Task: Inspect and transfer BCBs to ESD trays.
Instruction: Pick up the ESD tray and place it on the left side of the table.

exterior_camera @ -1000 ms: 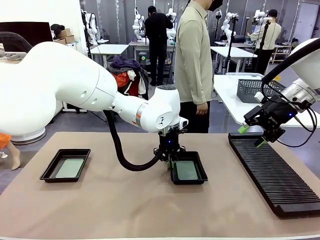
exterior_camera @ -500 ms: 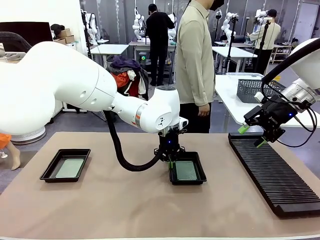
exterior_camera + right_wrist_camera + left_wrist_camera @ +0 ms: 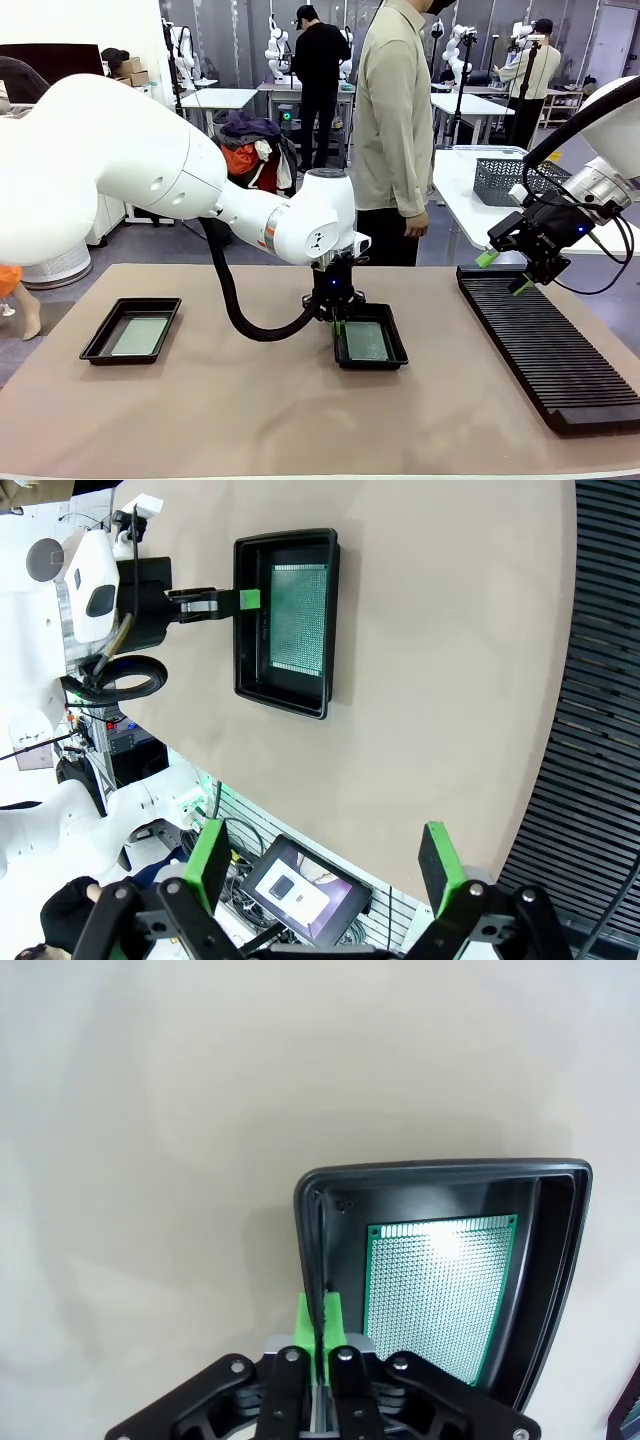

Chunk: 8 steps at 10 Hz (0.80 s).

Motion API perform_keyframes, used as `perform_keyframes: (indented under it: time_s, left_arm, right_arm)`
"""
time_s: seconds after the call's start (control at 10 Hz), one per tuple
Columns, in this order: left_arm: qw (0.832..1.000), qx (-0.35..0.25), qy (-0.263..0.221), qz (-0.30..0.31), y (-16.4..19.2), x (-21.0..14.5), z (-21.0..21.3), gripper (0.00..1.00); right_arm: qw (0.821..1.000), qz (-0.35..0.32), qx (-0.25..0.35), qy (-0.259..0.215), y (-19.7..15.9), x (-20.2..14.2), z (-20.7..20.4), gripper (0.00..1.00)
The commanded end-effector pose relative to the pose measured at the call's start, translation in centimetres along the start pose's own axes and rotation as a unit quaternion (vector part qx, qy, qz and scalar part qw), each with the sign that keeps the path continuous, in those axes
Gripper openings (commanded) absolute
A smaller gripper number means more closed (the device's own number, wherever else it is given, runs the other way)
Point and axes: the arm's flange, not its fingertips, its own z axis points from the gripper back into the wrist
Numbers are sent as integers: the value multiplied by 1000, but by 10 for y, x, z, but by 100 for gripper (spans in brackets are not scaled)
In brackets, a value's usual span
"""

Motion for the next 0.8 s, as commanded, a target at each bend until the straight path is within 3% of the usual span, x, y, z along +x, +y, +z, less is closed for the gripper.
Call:
perform_keyframes:
  time_s: [0.0,0.5,0.7]
  left_arm:
    - [1000,-3,1,-6,-6,-1,-2,0]
    - [1000,-1,1,-3,-5,-1,-2,3]
    - [999,-40,2,-16,28,0,2,3]
  right_arm:
    - [1000,-7,-3,-2,1,0,0,100]
    - [1000,-7,-3,-2,1,0,0,100]
    - [1000,-7,-3,-2,1,0,0,100]
